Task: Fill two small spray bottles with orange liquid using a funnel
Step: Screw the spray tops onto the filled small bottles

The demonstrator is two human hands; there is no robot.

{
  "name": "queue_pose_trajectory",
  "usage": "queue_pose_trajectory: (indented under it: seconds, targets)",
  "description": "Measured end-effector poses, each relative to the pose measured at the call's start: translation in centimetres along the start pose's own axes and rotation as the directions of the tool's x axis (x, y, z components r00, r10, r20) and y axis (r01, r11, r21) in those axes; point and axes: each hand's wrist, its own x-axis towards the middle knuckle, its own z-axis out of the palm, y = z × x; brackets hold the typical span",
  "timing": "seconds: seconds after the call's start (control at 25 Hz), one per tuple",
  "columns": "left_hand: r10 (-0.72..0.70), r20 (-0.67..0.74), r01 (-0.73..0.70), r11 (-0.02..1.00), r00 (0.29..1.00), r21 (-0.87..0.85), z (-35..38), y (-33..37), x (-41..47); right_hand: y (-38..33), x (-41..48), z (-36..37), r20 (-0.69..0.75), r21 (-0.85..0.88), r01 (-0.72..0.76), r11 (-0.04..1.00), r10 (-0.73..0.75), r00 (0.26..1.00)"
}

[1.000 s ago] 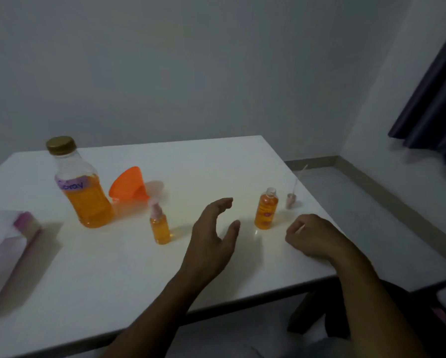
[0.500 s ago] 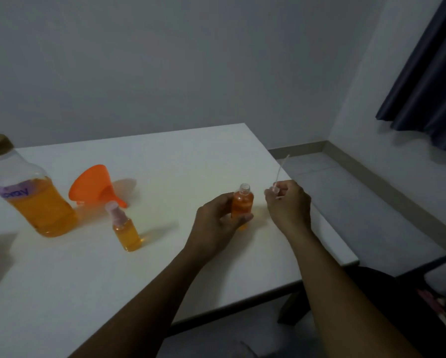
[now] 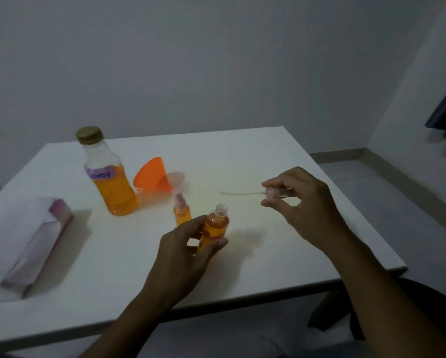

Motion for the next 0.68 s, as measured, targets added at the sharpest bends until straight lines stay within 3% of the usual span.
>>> queue_pose_trajectory:
  seconds: [0.32,0.68]
  targets:
    - [-0.007,-0.018,0.008,0.998,1.0,0.055,-1.8,-1.9,-0.5,-1.6,0.5,-0.2,0.035,-0.224,0.15,0.963,-0.146,0.989]
    - [0.019,-0.017,-0.017,0.996,1.0,0.091,-1.4,-1.7,-0.5,-2.3,0.9,-0.3,0.001,-0.316,0.284,0.905,-0.299,0.954]
